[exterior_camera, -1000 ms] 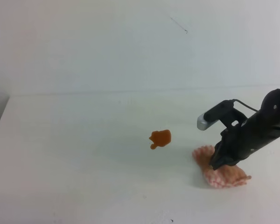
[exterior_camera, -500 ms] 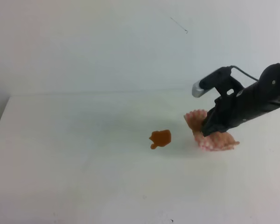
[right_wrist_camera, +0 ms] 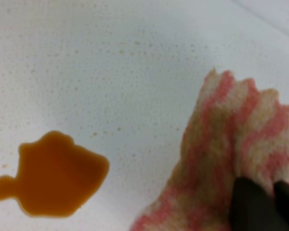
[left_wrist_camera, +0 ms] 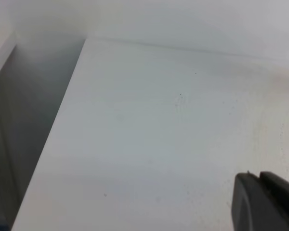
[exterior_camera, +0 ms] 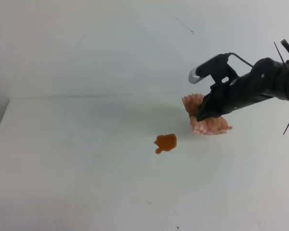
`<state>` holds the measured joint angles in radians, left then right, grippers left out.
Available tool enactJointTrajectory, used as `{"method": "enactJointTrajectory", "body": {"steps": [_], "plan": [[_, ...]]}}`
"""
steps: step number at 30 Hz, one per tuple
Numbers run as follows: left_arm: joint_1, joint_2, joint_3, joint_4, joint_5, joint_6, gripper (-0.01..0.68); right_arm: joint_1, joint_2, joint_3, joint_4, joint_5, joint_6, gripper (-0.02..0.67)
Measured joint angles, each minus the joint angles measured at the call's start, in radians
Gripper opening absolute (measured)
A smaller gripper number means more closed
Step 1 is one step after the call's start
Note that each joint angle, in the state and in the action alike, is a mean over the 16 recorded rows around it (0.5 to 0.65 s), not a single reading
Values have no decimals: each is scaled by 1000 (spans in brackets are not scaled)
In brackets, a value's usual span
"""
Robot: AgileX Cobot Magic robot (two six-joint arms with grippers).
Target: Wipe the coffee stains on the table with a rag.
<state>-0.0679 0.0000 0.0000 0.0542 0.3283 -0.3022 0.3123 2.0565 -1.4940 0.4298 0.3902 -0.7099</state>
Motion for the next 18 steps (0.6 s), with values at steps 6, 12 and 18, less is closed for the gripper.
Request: {"method": "enactJointTrajectory", "body": {"steps": [6,12,18], "plan": [[0,0,0,0,0,0,0,0,9,-20,-42,88,80,-4],[0,0,0,0,0,0,0,0,-7,-21,-105,200,186,-4],[0,0,0,0,0,0,0,1,-27,-21,-149,268,282,-4]]}}
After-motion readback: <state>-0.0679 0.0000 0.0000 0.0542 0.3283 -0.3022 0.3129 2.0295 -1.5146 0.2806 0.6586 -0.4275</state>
